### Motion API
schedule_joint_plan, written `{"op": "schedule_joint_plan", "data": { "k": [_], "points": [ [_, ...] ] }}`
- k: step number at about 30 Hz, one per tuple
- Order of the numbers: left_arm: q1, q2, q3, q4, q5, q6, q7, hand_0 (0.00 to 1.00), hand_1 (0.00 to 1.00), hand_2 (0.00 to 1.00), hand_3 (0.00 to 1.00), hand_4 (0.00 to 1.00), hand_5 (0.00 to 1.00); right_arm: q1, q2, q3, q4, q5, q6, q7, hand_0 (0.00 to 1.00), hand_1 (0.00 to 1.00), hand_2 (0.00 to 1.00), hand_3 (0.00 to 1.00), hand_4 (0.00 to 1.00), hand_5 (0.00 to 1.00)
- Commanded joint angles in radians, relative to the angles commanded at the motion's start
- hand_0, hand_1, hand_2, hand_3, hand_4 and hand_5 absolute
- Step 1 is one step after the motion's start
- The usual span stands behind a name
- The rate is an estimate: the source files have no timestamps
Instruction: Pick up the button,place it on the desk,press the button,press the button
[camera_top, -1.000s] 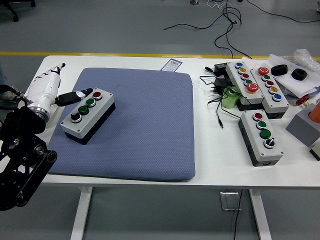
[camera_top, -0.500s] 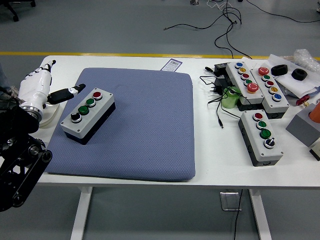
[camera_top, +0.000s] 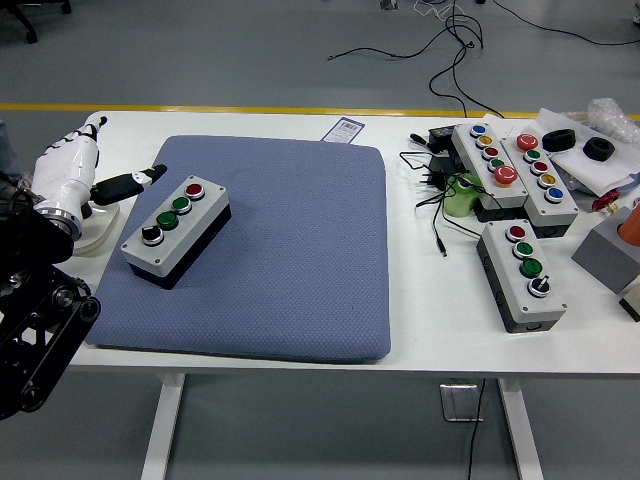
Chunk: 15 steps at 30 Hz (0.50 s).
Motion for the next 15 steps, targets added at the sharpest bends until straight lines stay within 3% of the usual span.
{"op": "schedule_joint_plan", "data": {
  "k": [15],
  "points": [
    [-0.005, 0.0, 0.002, -0.005, 0.009, -0.009, 0.007, 0.929, 0.978, 0.998, 0.998, 0.975, 0.731, -0.001, -0.003, -0.014, 0.0, 0.014, 0.0, 0.002, 0.547, 0.658, 0.709, 0.621, 0.315, 0.137]
  ]
}}
